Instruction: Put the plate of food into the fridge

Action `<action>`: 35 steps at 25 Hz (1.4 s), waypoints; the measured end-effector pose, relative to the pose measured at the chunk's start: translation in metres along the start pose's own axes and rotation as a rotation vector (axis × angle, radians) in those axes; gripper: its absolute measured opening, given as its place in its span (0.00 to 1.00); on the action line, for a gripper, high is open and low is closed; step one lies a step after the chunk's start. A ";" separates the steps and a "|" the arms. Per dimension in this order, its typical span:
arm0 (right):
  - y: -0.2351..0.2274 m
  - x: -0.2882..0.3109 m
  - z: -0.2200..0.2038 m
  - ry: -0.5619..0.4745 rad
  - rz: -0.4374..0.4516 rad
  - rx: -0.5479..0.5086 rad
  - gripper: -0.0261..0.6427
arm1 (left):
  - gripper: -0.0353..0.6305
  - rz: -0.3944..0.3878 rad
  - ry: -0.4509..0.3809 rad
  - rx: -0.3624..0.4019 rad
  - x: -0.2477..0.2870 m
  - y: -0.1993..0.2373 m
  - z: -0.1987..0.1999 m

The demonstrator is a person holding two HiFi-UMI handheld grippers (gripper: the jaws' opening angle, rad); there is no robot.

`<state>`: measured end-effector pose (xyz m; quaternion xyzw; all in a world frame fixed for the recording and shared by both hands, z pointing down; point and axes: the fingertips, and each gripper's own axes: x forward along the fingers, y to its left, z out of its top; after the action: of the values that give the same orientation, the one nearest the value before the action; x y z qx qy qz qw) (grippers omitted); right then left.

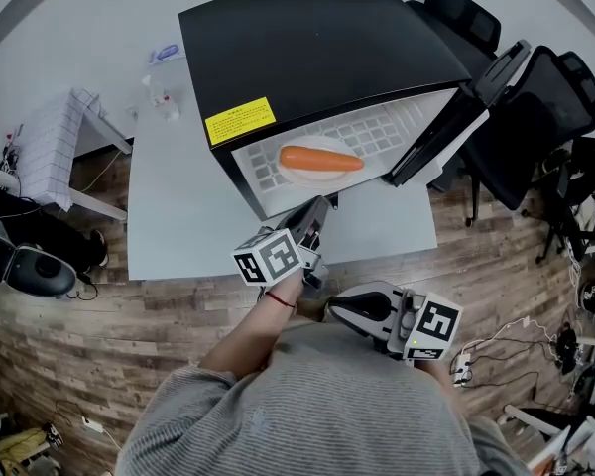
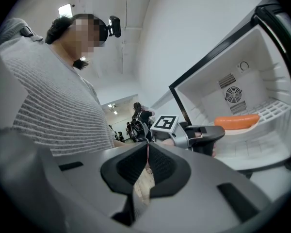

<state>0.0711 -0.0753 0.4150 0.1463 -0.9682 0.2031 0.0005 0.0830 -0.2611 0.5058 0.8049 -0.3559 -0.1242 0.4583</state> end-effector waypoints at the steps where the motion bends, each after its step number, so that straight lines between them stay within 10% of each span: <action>1: -0.001 -0.001 0.000 -0.004 -0.006 -0.002 0.06 | 0.07 -0.009 0.006 0.030 -0.001 -0.003 0.000; 13: -0.024 -0.011 0.004 -0.064 -0.116 -0.010 0.06 | 0.07 -0.122 0.096 0.385 -0.011 -0.040 -0.012; 22: -0.056 -0.028 0.001 -0.097 -0.296 -0.003 0.06 | 0.07 -0.178 0.175 0.513 -0.030 -0.061 -0.030; 35: -0.061 -0.031 -0.004 -0.096 -0.335 -0.006 0.06 | 0.07 -0.245 0.263 0.597 -0.049 -0.079 -0.054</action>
<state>0.1174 -0.1185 0.4411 0.3152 -0.9297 0.1903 -0.0113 0.1134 -0.1664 0.4639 0.9493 -0.2154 0.0360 0.2260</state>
